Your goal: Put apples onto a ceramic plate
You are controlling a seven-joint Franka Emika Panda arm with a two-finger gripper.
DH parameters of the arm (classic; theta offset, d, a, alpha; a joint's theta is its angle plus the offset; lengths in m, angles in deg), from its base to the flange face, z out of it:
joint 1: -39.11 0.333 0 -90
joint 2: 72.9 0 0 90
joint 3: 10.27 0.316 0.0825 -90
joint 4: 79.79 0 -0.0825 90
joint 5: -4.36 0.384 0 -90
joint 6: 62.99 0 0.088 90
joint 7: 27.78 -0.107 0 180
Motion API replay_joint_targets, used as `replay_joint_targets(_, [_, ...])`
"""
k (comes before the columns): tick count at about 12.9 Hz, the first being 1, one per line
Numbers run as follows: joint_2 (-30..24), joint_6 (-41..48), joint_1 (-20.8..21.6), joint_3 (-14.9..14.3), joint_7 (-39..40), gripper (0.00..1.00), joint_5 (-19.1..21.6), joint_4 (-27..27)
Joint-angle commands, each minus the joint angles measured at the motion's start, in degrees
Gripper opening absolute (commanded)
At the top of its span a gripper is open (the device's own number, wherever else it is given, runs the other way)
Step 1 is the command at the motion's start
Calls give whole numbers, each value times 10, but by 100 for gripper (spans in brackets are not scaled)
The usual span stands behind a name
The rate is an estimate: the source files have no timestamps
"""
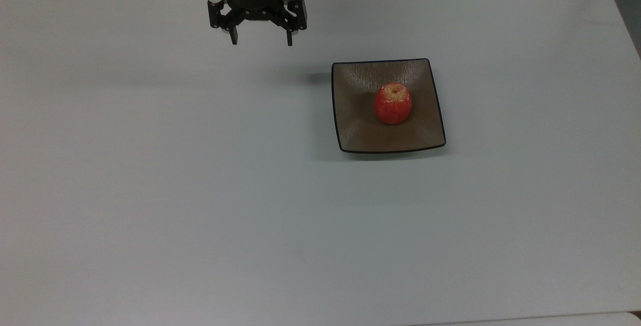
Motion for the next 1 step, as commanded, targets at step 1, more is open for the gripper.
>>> replay_joint_targets(1, [-17, 5, 11, -12, 6, 100, 12, 17])
